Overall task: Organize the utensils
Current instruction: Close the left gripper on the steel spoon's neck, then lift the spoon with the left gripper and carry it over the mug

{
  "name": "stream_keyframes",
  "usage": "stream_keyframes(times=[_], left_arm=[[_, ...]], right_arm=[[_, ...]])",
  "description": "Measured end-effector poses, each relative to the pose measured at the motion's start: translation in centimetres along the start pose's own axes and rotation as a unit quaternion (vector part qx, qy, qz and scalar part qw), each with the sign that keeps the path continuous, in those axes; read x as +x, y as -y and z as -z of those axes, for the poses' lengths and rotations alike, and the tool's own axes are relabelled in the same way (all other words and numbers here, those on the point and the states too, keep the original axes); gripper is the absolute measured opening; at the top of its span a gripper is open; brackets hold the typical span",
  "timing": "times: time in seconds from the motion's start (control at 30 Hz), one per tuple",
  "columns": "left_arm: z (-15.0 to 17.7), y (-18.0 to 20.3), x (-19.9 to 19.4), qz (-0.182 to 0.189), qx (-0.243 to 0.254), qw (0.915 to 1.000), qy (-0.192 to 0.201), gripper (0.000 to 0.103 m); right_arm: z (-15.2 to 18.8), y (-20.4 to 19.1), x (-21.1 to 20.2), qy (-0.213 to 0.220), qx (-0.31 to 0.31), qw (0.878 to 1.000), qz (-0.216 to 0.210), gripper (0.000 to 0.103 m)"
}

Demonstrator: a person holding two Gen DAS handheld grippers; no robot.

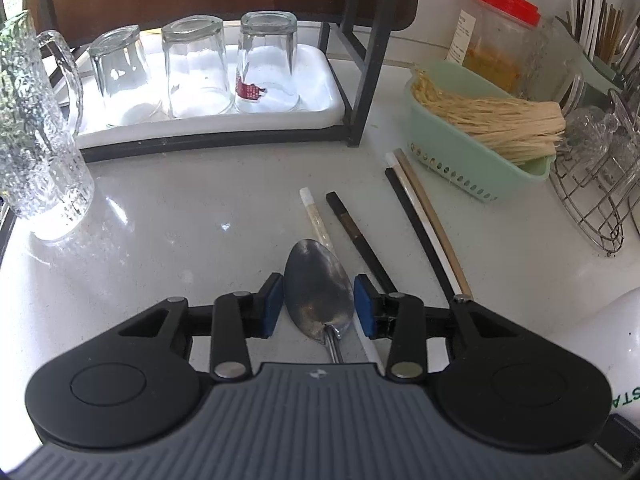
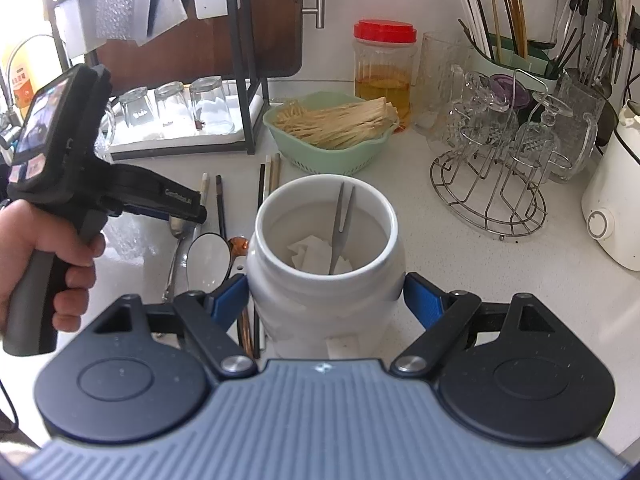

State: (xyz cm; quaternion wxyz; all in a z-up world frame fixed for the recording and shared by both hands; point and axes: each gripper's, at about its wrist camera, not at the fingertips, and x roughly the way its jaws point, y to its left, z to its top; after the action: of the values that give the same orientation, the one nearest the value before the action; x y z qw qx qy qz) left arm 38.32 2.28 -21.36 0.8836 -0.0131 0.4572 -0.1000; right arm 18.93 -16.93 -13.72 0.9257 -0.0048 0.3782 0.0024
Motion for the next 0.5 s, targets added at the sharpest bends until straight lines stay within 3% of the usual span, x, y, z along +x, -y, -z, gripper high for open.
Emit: stream_keyframes(times=[0.5], left_arm=[[-0.8,0.6,-6.4,0.030,0.015,0.9994,0.001,0.044]], right_arm=[[-1.2,-0.4,0.7,-0.033,-0.009,0.999,0.001,0.087]])
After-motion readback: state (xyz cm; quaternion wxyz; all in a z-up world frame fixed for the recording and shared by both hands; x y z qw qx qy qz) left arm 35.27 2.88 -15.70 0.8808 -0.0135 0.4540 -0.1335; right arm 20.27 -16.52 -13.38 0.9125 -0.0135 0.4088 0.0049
